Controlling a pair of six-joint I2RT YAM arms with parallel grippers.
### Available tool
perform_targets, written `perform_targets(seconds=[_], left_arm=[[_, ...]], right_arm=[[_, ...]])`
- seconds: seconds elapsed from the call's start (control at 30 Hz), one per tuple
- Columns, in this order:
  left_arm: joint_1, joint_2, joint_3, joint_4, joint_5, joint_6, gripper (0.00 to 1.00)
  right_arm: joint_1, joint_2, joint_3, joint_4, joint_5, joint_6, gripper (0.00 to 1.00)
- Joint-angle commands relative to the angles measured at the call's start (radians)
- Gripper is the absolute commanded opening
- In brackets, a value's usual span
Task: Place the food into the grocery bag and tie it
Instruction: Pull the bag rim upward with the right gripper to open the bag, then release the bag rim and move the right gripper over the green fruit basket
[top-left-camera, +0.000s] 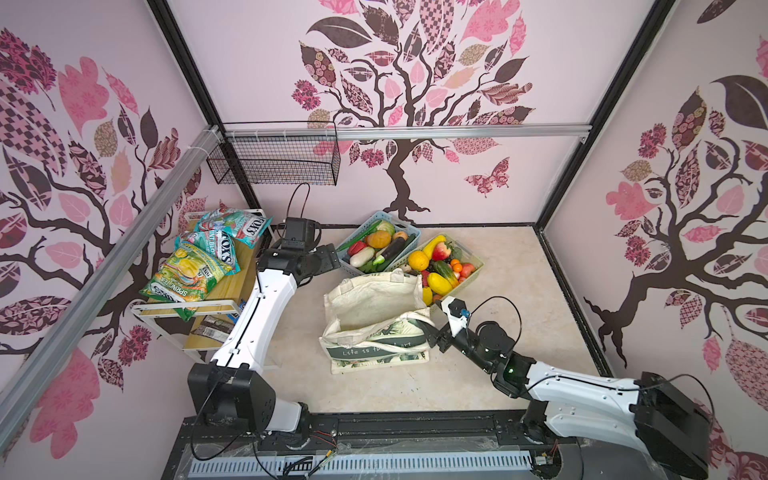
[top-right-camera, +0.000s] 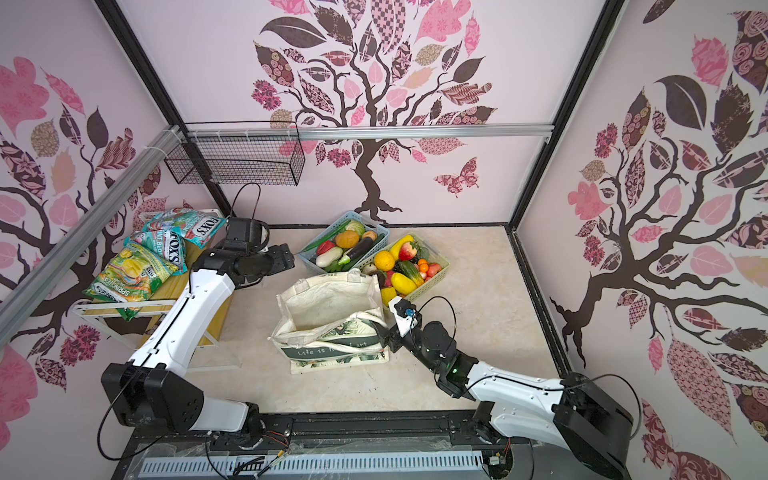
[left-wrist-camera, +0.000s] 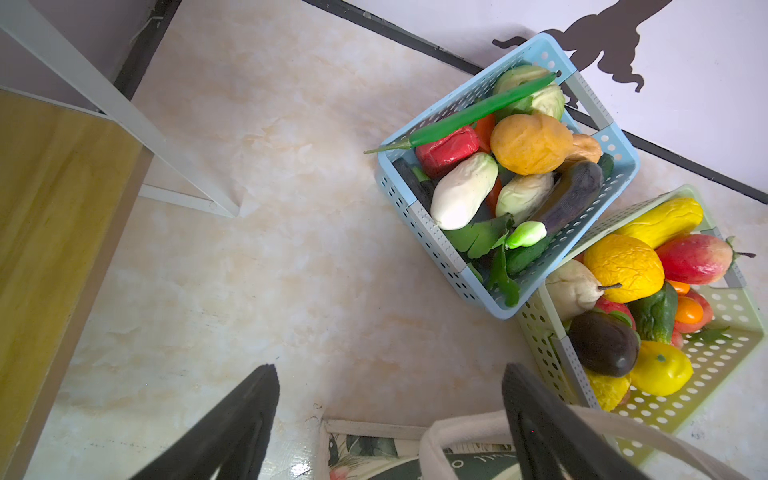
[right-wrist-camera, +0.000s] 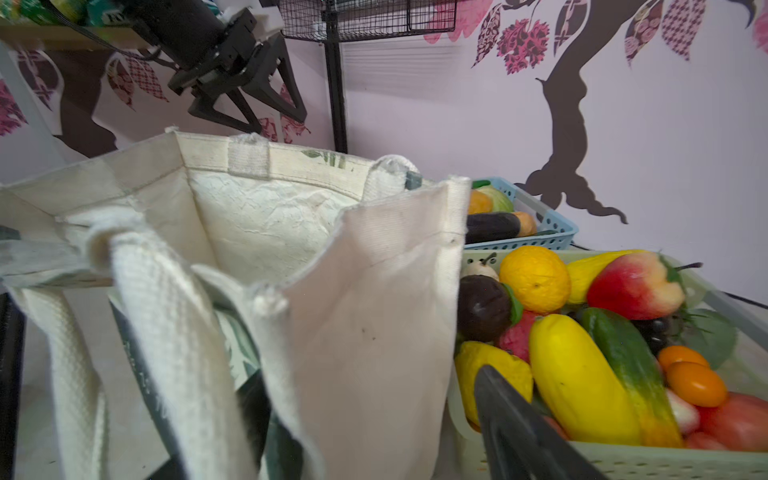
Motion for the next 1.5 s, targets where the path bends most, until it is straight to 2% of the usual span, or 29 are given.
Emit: perform_targets(seconds=[0.0, 0.1, 0.2, 0.27, 0.33, 0.5, 0.77, 0.83, 0.97, 1.1, 1.27, 1.47], left_arm=[[-0.001, -0.030, -0.003, -0.005, 0.011, 0.011, 0.88], [0.000, -0.035, -0.013, -0.002, 0.019, 0.014, 0.88], [-0.001, -0.036, -0.022, 0.004, 0.023, 0.012, 0.88], [0.000, -0.037, -0.024, 0.005, 0.027, 0.011, 0.88], [0.000, -0.038, -0.026, 0.004, 0.033, 0.010, 0.88], [0.000, -0.047, -0.024, 0.001, 0.033, 0.013, 0.88], [-0.001, -0.051, -0.044, 0.010, 0.044, 0.010, 0.88], [-0.001, -0.052, -0.044, 0.010, 0.046, 0.010, 0.88], [-0.007, -0.054, -0.047, 0.010, 0.058, 0.004, 0.88], [-0.021, -0.053, -0.052, 0.009, 0.048, 0.002, 0.88], [-0.040, -0.056, -0.058, 0.010, 0.044, -0.003, 0.88], [-0.057, -0.054, -0.065, 0.009, 0.034, -0.005, 0.88]], right_arm=[[-0.004, -0.059, 0.174, -0.400, 0.097, 0.143, 0.85], [-0.010, -0.060, 0.291, -0.661, 0.083, 0.171, 0.89], [-0.041, -0.066, 0.345, -0.811, -0.031, 0.176, 0.95], [-0.095, -0.068, 0.376, -0.885, -0.147, 0.194, 0.97], [-0.135, -0.075, 0.401, -0.922, -0.239, 0.199, 0.97], [-0.139, -0.096, 0.476, -0.982, -0.368, 0.168, 0.97], [-0.140, -0.042, 0.630, -0.983, -0.462, 0.216, 0.97], [-0.140, -0.028, 0.648, -0.954, -0.450, 0.246, 0.96], [-0.173, 0.023, 0.696, -0.952, -0.252, 0.288, 0.91], [-0.297, 0.106, 0.739, -0.945, -0.246, 0.325, 0.84], [-0.412, 0.234, 0.782, -0.933, -0.254, 0.316, 0.82], [-0.504, 0.371, 0.802, -0.861, -0.243, 0.347, 0.87]])
